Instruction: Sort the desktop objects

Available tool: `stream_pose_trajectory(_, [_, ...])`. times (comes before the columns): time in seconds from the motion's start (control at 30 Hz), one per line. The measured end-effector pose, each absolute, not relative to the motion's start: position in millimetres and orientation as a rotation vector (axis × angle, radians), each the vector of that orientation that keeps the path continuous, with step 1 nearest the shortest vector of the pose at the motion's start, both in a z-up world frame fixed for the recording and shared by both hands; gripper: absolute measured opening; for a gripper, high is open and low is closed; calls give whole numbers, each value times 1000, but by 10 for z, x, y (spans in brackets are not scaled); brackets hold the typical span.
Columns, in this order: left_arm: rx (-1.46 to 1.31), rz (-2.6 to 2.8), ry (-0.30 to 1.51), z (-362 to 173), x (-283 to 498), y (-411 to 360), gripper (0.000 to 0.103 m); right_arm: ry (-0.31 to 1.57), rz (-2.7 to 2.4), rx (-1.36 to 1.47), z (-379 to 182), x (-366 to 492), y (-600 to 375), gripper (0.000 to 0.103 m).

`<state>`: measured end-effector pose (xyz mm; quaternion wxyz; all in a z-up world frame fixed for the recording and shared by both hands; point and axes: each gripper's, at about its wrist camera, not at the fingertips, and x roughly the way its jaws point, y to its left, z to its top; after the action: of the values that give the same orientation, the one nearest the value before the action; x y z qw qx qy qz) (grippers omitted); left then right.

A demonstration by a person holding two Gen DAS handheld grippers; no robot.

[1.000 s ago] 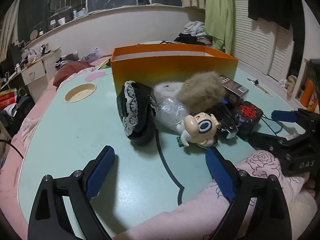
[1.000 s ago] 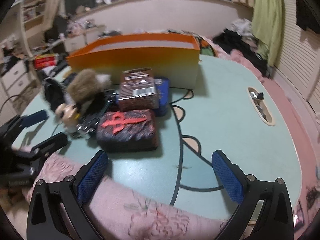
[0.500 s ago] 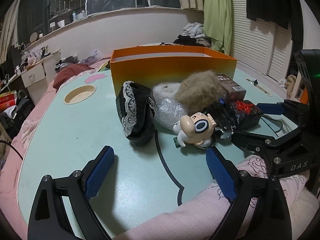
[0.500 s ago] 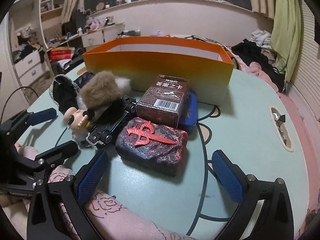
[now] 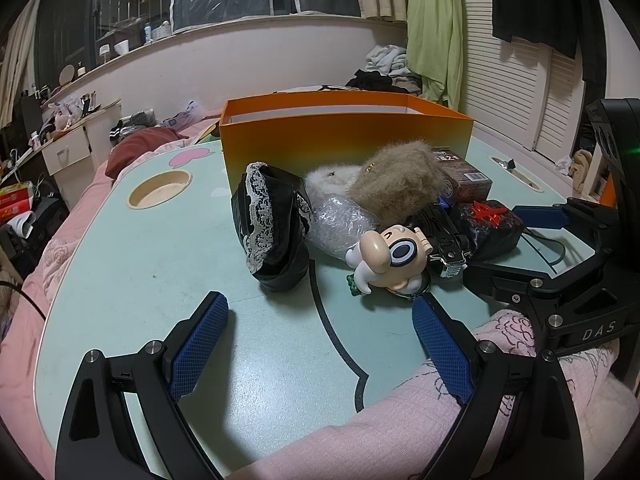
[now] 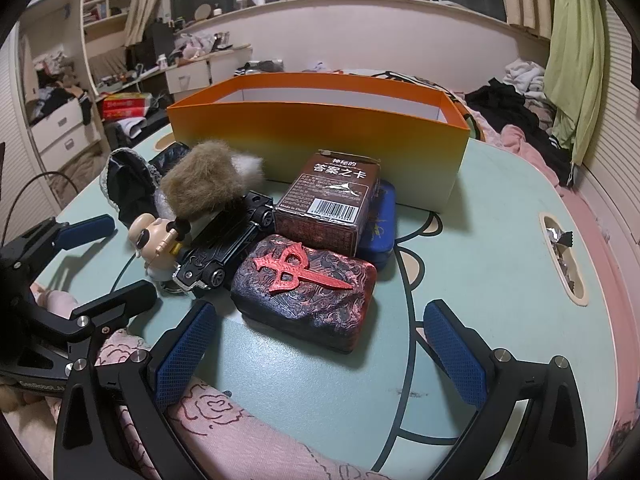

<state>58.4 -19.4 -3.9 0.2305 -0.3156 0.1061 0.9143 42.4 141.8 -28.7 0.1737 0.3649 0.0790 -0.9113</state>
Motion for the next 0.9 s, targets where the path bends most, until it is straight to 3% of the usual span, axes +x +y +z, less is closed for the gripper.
stream_pose_trajectory(0.9, [-880, 2542, 274, -38, 593, -190, 93, 225, -2583, 1034, -284, 441, 1429, 103])
